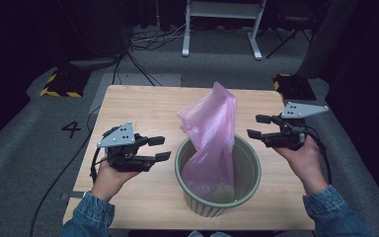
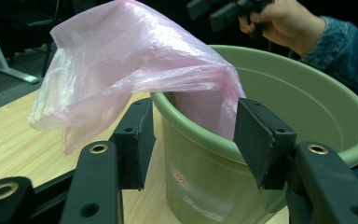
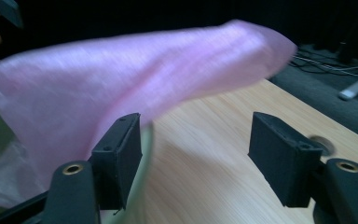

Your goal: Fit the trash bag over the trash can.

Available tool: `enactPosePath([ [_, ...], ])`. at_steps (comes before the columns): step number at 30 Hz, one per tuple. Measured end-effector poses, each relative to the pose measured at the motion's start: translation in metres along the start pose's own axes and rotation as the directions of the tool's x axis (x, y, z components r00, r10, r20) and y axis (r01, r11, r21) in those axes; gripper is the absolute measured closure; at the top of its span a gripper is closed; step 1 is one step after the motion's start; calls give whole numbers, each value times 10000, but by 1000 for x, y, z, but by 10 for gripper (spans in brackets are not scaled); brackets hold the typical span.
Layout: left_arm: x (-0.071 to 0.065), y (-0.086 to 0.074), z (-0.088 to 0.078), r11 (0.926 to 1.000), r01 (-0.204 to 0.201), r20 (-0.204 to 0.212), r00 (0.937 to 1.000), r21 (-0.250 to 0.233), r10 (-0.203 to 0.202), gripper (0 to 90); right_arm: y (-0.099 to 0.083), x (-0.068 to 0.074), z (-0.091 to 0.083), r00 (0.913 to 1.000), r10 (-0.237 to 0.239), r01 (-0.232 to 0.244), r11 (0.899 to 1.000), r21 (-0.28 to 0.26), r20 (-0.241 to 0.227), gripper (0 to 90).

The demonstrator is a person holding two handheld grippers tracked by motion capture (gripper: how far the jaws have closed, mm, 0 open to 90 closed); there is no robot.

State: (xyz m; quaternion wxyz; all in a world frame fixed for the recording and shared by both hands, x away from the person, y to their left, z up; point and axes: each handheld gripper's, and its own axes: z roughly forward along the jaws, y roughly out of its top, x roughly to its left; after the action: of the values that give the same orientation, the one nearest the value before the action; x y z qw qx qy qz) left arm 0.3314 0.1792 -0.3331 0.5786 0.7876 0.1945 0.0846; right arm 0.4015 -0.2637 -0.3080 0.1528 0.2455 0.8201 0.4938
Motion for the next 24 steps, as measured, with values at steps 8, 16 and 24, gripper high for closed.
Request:
enactPosePath([
  [8,-2,1,3,9999,-87,-47,10000,98,87,476,29,23,36,9952,-480,519,9977,443,-850,304],
  [16,1,-2,6,9998,-15,-36,10000,173,16,476,27,25,61,9935,-727,809,9923,936,-875,545],
  [24,3,4,10,10000,64,187,9998,57,-66,477,31,40,44,9808,-1800,1842,9815,530,-756,858],
])
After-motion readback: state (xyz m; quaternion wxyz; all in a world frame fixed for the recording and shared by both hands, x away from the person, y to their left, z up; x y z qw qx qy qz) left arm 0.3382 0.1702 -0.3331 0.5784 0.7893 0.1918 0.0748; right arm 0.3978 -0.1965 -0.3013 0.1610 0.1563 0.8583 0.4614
